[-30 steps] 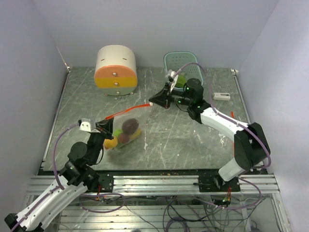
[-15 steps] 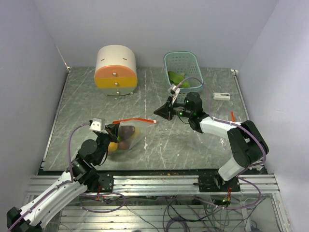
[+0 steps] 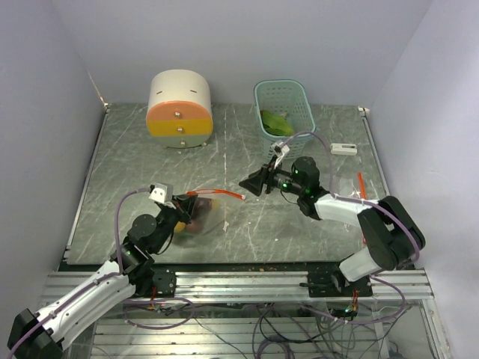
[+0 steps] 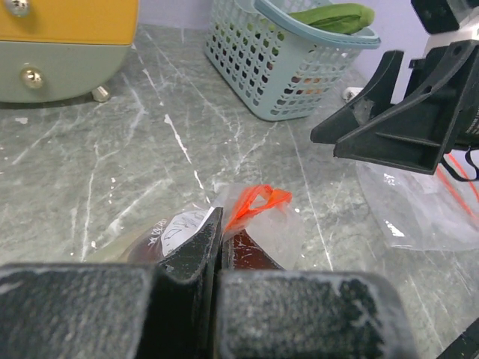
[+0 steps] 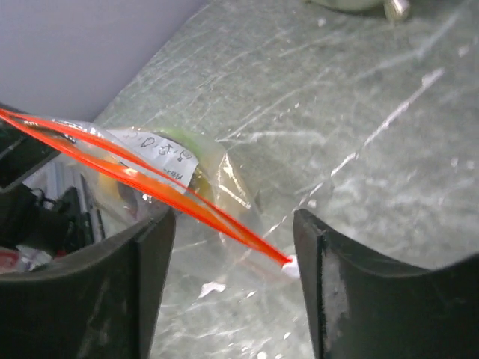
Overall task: Open the zip-top bag and remove the fake food
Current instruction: Open the zipper of the food storage bag at the center of the board.
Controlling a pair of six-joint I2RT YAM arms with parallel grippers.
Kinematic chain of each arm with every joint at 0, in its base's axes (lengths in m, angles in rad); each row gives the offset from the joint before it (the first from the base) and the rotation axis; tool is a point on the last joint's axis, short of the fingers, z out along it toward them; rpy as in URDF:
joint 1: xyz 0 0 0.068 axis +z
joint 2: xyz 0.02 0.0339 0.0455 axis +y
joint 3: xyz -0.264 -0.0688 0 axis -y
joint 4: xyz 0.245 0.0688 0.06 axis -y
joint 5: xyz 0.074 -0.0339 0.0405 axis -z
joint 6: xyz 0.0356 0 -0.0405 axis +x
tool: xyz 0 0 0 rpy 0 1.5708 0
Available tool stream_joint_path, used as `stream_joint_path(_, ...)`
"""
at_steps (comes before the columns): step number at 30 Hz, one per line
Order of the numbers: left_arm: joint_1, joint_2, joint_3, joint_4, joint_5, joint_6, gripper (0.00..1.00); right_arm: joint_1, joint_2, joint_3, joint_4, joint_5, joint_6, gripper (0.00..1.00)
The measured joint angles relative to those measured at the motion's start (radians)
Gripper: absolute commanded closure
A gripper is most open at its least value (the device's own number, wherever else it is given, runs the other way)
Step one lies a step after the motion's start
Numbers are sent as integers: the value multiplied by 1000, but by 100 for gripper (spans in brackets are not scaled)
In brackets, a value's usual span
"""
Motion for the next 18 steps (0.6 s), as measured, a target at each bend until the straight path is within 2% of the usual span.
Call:
stream_joint_path(4, 0, -17, -34, 30, 38, -13, 93, 37, -69, -96, 13, 136, 135, 24)
stream_joint_path(8, -1, -18, -65, 49, 78, -27, 93, 121, -69, -172, 55, 259, 319, 27)
stream_joint_path(13, -7, -46, -68, 34, 104, -32, 93, 178, -18, -277, 183, 391, 568, 27)
stream_joint_path(18, -10, -89, -68, -2, 117, -31, 93, 194, 52, -303, 314, 468, 750, 26)
